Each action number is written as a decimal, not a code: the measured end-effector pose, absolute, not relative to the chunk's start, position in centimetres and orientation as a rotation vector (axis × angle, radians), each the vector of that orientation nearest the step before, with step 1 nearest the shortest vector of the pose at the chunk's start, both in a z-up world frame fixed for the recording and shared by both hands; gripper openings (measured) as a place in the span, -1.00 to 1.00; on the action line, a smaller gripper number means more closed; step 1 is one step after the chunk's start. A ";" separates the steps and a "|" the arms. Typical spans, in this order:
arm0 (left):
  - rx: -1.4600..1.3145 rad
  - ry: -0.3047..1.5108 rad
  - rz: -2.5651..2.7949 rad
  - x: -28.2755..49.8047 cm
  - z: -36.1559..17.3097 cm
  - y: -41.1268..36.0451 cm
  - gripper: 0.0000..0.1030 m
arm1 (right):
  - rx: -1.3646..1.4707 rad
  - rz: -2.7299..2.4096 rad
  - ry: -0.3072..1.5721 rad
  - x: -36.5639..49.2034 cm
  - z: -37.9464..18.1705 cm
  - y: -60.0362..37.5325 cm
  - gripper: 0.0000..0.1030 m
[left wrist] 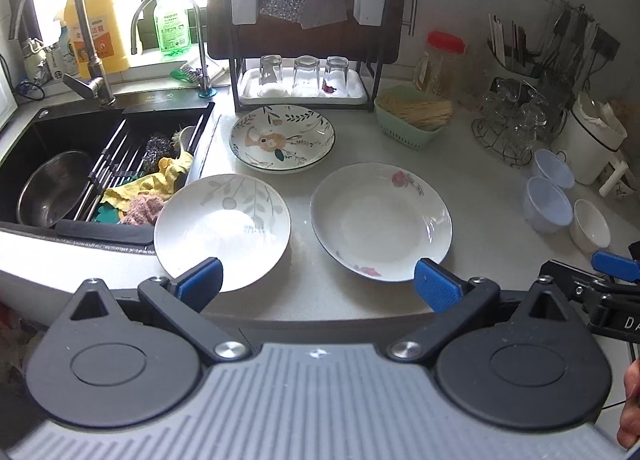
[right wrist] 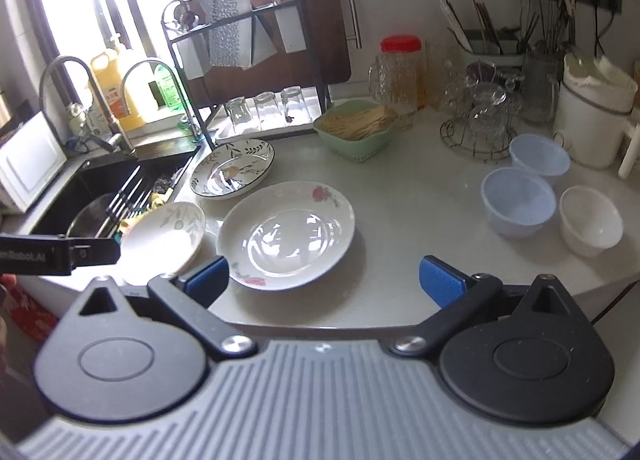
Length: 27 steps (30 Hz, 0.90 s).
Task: Organize plates and bowls
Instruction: 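Move both grippers toward the rim of the white leaf-pattern plate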
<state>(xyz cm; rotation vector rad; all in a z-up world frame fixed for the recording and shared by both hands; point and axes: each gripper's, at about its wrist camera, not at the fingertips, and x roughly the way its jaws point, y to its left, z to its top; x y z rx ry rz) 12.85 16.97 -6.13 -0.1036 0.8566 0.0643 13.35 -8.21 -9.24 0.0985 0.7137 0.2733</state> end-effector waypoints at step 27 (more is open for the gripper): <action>-0.158 0.949 -0.037 25.2 -12.7 37.5 1.00 | 0.148 0.272 0.881 20.8 -13.1 11.0 0.80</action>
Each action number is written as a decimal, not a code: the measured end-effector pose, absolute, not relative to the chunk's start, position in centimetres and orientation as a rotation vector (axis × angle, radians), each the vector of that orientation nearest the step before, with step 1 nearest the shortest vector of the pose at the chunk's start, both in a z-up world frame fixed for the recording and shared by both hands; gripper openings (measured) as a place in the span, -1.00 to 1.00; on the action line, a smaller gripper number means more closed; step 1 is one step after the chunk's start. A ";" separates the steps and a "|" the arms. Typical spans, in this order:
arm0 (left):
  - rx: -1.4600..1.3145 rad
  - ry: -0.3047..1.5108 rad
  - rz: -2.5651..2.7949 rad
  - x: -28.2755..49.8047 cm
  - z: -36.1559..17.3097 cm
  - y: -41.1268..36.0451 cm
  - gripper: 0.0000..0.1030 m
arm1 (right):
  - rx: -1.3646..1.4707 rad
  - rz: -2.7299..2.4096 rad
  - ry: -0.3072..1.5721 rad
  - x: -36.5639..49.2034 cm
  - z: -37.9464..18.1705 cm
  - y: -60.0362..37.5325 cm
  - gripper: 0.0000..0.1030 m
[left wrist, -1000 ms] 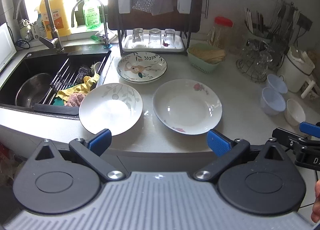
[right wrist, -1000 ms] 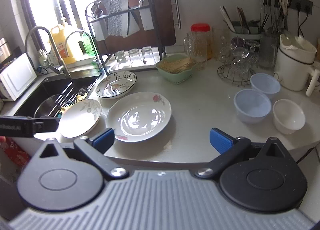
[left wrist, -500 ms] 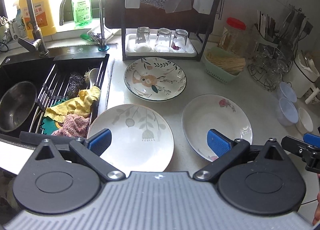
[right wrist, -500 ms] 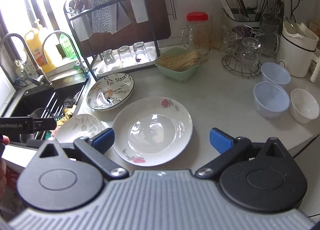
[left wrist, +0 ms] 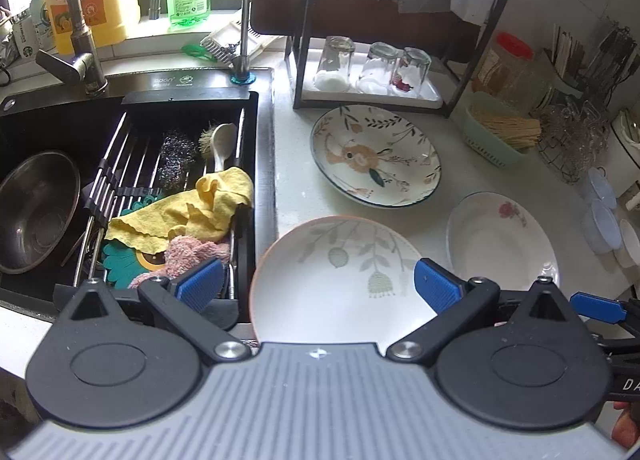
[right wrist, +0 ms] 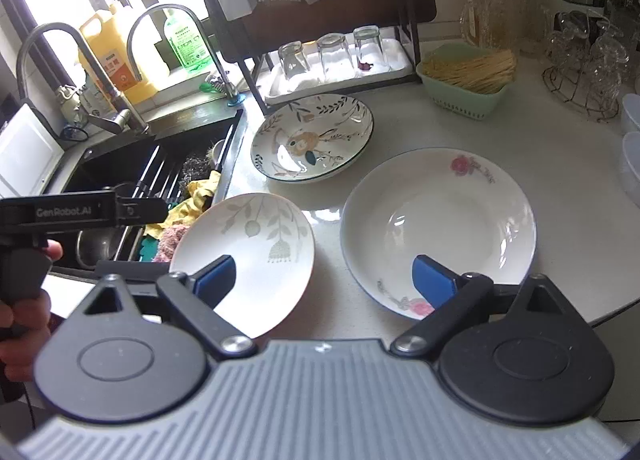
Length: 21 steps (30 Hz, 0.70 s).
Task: Organize plates and bowls
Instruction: 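Move both grippers toward the rim of the white leaf-pattern plate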
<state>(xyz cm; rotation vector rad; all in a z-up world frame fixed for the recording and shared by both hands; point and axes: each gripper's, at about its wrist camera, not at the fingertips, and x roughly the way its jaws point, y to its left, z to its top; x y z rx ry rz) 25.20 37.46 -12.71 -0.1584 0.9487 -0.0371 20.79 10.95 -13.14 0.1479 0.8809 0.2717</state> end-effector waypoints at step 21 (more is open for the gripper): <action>-0.063 1.101 -0.191 30.0 -16.8 41.7 0.97 | 0.501 0.104 1.077 22.4 -18.7 14.1 0.52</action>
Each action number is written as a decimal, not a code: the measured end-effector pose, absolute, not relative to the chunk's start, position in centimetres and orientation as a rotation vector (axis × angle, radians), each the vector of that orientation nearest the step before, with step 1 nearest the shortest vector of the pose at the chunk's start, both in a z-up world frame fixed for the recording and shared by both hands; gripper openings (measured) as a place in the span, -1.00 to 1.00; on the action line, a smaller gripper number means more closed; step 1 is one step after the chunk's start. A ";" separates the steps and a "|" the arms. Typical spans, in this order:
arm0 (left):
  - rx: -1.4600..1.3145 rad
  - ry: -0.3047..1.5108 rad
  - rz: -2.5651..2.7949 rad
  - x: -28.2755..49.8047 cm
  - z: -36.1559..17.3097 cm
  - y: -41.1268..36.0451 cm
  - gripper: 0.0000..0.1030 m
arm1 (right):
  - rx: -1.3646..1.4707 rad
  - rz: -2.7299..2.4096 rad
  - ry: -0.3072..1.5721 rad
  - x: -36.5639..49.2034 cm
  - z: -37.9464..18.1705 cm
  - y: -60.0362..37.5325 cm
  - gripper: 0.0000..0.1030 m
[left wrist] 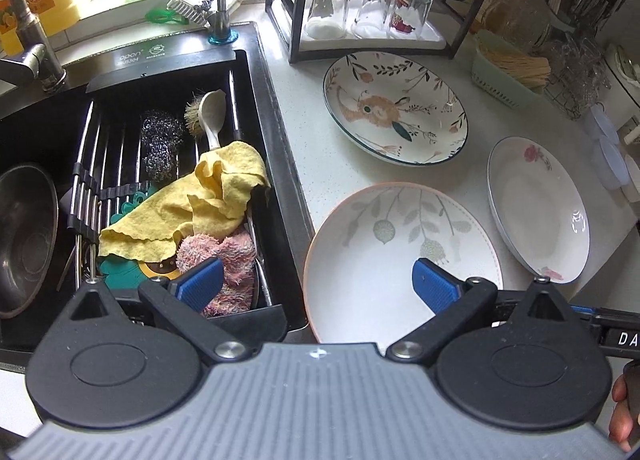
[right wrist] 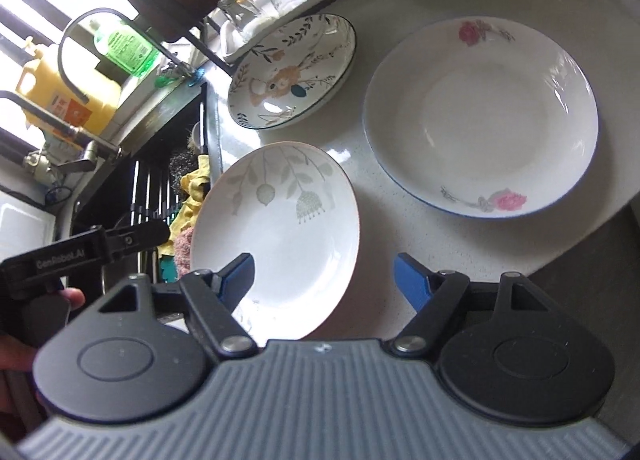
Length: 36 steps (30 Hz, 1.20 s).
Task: Organize plates and bowls
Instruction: 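Move both grippers toward the rim of the white leaf-pattern plate, then close both grippers on the rim of the leaf-pattern plate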
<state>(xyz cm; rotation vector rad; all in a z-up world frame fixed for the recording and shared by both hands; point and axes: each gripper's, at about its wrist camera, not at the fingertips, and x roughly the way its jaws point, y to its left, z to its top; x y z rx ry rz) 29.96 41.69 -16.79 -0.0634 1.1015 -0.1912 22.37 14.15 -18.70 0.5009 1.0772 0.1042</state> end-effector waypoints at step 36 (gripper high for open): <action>-0.178 1.327 -0.402 36.0 -24.2 42.5 -0.33 | 0.572 0.043 1.163 26.5 -23.0 14.0 -0.74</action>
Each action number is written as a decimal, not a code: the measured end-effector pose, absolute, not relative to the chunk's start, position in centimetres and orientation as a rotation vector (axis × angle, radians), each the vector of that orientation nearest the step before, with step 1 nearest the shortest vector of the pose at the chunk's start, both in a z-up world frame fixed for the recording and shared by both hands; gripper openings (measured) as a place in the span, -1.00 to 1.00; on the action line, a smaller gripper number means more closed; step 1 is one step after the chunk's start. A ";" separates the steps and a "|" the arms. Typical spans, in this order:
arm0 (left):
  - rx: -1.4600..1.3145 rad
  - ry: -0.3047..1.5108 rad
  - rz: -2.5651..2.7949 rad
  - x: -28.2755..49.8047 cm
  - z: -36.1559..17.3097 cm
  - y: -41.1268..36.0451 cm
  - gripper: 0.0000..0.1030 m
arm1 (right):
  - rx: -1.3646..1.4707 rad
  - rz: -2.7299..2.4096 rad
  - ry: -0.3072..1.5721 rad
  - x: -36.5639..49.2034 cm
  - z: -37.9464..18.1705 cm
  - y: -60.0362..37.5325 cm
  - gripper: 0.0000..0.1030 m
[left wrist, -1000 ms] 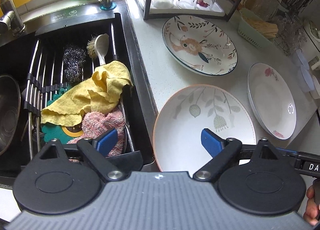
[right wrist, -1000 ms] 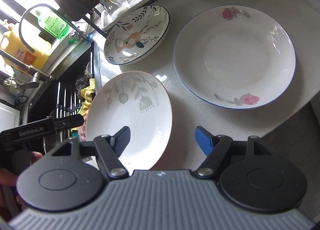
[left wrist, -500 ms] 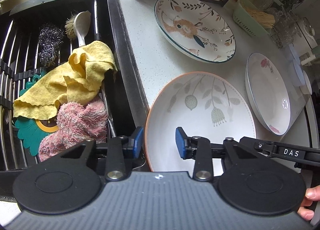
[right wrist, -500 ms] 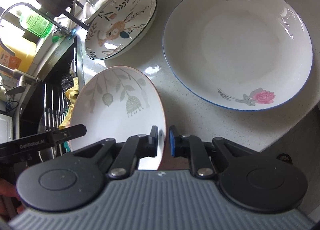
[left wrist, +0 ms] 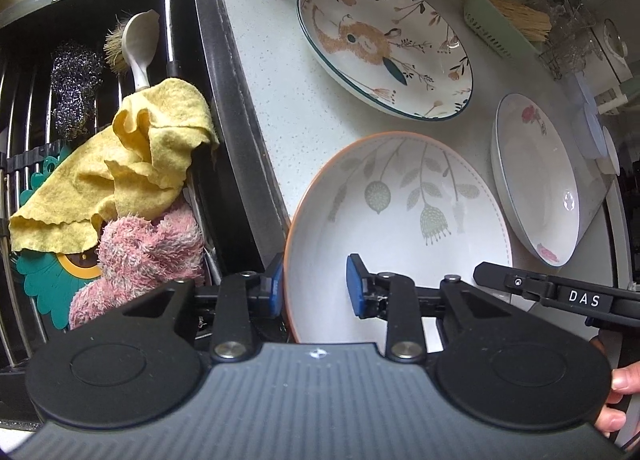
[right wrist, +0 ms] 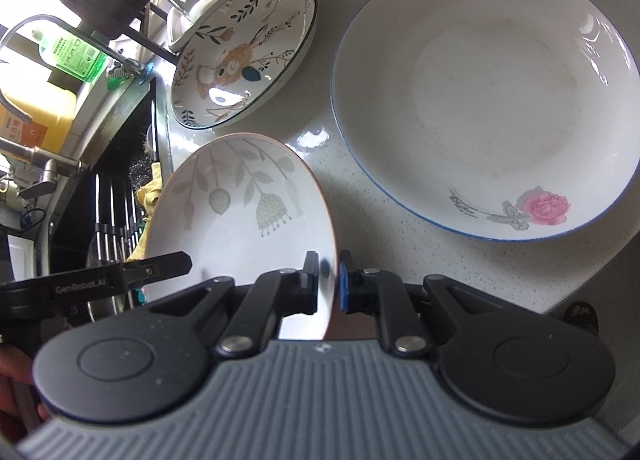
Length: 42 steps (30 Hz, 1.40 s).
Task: Organize plates and bowls
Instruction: 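Close both grippers on the rim of the leaf-pattern plate, then lift the leaf-pattern plate with both grippers over the rose-pattern plate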
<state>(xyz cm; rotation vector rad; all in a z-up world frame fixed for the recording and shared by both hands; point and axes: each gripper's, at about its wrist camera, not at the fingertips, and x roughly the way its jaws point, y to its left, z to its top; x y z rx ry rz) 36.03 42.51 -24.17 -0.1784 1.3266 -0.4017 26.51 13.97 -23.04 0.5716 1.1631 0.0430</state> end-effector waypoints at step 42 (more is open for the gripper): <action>-0.456 1.314 -0.488 41.3 -17.5 29.0 -0.30 | 0.636 0.218 0.969 27.8 -16.4 -3.5 -0.70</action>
